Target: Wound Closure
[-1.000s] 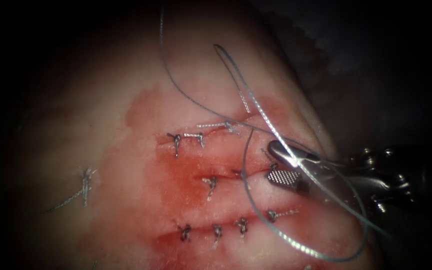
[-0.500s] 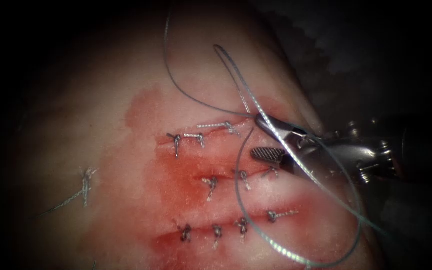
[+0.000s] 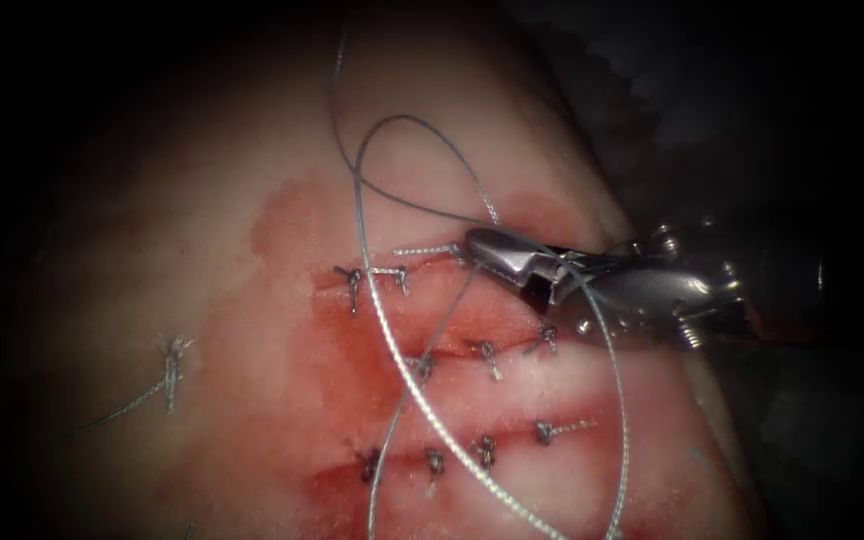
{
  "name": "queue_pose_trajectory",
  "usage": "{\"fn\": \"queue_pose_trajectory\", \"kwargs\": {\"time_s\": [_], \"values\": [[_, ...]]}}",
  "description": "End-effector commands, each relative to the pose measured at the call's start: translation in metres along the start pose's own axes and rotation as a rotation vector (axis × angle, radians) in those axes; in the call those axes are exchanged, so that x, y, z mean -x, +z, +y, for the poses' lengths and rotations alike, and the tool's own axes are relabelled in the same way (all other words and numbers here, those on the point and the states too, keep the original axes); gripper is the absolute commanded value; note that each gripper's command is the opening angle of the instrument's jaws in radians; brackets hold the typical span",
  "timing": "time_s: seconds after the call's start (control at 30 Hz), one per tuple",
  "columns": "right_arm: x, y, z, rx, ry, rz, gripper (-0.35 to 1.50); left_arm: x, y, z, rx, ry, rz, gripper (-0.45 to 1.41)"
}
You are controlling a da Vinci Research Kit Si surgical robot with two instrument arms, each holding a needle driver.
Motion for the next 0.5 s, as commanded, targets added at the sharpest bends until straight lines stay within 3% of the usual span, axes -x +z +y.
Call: {"fn": "queue_pose_trajectory", "kwargs": {"time_s": [0.03, 0.17, 0.2, 0.37, 0.47, 0.5], "values": [[-0.0001, -0.0001, 0.0001, -0.007, -0.029, 0.018, -0.35, 0.0012, 0.0008, -0.0002, 0.000, 0.003, 0.000, -0.45], [0.0006, -0.0043, 0.0008, -0.033, -0.120, 0.044, -0.35, 0.0010, 0.0007, 0.0004, 0.016, 0.003, 0.013, -0.45], [0.0016, -0.0082, 0.0016, -0.058, -0.164, 0.007, -0.35, 0.0009, 0.0005, 0.0008, 0.026, 0.008, 0.022, -0.45], [0.0051, -0.0186, 0.0052, -0.096, -0.219, -0.057, -0.35, 0.0007, 0.0002, 0.0016, 0.042, 0.018, 0.039, -0.45], [0.0065, -0.0232, 0.0061, -0.149, -0.269, -0.133, -0.35, 0.0006, 0.0001, 0.0021, 0.055, 0.018, 0.050, -0.45], [0.0073, -0.0268, 0.0059, -0.172, -0.321, -0.231, -0.35, 0.0005, -0.0001, 0.0024, 0.067, 0.017, 0.053, -0.45]]}}
